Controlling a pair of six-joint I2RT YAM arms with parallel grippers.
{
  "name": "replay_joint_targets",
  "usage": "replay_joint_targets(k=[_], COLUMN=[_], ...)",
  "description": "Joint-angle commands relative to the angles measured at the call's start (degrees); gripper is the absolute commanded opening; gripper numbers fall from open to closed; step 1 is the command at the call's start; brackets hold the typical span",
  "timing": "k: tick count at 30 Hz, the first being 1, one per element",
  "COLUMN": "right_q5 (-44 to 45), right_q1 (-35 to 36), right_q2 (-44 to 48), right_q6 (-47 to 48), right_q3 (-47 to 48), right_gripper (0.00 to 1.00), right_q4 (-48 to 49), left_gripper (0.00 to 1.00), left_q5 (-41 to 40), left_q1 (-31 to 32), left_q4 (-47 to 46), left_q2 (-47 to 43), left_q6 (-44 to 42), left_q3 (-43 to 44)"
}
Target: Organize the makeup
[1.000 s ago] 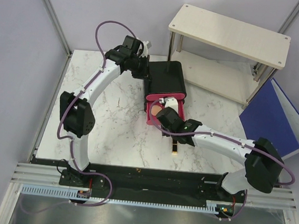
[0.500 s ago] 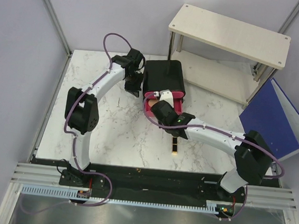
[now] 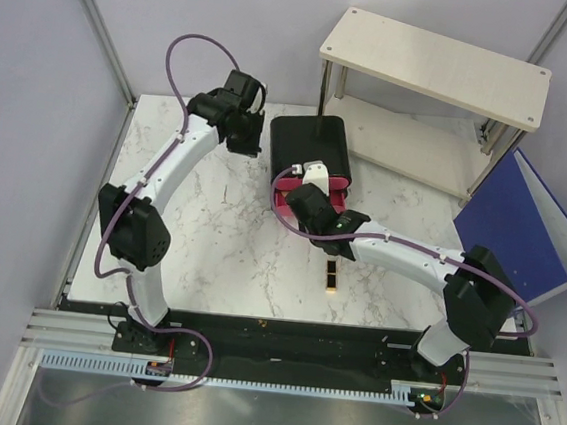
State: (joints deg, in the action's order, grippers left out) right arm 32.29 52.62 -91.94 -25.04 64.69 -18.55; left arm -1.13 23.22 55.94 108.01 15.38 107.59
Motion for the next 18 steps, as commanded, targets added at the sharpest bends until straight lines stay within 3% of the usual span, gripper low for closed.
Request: replay_joint_targets(k=[1, 18], right_q5=[2.78, 2.51], right_q1=[-0.41, -0.94], right_q2=[1.15, -4.47], right_q6=[0.52, -0.19], right_q3=[2.29, 2.28], right_gripper=[0.09, 0.09], right_q4=[4.13, 6.42], left_gripper=[0.02, 0.02], left_q5=[4.45, 8.25], left_q1=[0.16, 5.78], left_q4=[-4.79, -4.44], left_q2=[-2.98, 8.45], left_q6=[1.59, 2.11], left_q3=[6.3, 9.04])
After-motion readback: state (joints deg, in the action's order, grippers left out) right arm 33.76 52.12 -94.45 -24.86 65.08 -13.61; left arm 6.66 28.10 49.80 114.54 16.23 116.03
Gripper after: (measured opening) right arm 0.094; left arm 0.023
